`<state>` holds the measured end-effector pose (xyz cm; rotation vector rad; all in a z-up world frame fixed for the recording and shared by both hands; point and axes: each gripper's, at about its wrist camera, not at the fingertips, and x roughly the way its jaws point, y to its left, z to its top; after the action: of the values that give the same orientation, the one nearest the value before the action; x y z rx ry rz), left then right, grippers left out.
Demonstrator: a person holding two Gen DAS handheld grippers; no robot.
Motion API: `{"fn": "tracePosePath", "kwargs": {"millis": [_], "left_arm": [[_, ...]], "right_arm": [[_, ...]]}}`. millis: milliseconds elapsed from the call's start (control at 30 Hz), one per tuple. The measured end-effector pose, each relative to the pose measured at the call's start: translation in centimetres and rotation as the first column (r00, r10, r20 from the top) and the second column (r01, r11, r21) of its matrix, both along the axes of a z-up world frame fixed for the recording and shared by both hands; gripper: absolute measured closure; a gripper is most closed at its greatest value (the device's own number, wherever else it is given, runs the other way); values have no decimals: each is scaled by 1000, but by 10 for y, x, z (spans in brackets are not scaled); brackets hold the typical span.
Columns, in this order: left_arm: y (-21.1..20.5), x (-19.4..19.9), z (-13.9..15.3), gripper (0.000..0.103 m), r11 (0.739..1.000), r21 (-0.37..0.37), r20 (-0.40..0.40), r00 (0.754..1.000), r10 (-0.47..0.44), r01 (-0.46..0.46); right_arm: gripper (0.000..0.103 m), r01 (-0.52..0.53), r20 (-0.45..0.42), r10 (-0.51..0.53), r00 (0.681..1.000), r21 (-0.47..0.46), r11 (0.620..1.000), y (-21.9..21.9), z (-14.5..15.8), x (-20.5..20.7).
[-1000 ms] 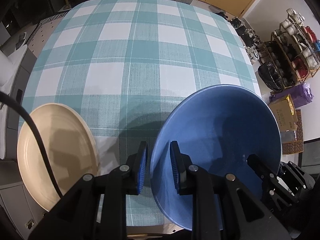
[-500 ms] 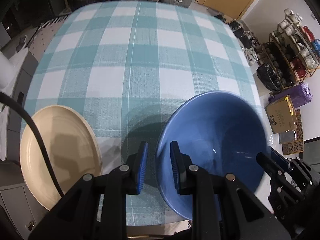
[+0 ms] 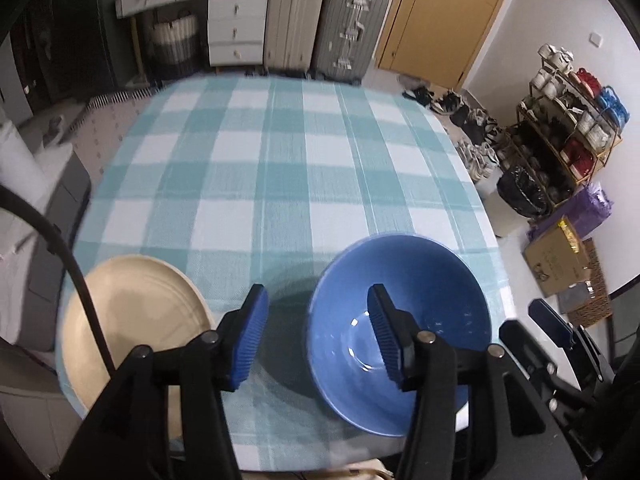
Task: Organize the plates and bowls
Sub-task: 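Open both grippers and back away from the three stacked blue bowls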
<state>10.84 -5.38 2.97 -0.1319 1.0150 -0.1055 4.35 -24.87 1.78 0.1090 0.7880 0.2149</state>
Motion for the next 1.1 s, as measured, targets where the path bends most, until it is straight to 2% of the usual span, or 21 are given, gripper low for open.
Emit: {"fn": "tracePosePath", "kwargs": {"millis": [67,133,167,233,300,400,433,533,633,733,933,1033,1100], "left_arm": [[-2,-3,3,40,1000,29,29,1000,-5,4],[0,-9,8,26,1000,31,70,998,-4,2],[1,-14,12,24,1000,27,106,994,0,-3],[3,-21,17,23,1000,21,153,988,4,-8],[5,-28,23,22,1000,20,197,980,13,-18],[6,-38,27,13,999,27,249,968,19,-27],[6,-42,29,11,999,32,266,964,22,-32],[11,-56,33,11,997,49,328,944,48,-68],[14,-64,36,3,994,67,380,923,59,-91],[17,-72,37,0,990,82,423,903,72,-117],[33,-77,24,0,985,14,476,868,144,-171],[33,-73,14,0,982,11,483,861,159,-188],[30,-69,7,0,986,26,475,870,135,-167]], "right_arm": [[31,1,7,-1,1000,14,1000,1,-5,-2],[31,2,29,-2,1000,5,1000,2,-9,-6],[30,1,45,-1,999,4,1000,2,-10,-8],[21,4,85,-5,996,10,1000,1,-11,-14],[18,20,126,-24,992,33,999,-2,-12,-19],[17,25,177,-39,983,80,996,-6,-11,-27],[13,29,197,-46,979,89,996,-7,-11,-29],[3,48,259,-71,963,97,994,-9,-12,-37],[2,21,297,-48,954,94,995,-5,-13,-42],[1,-26,327,4,945,62,998,5,-11,-47],[1,-85,357,83,930,-10,996,23,-13,-59],[1,-93,365,104,925,-48,995,29,-13,-62],[1,-79,367,96,925,-60,995,29,-13,-61]]}}
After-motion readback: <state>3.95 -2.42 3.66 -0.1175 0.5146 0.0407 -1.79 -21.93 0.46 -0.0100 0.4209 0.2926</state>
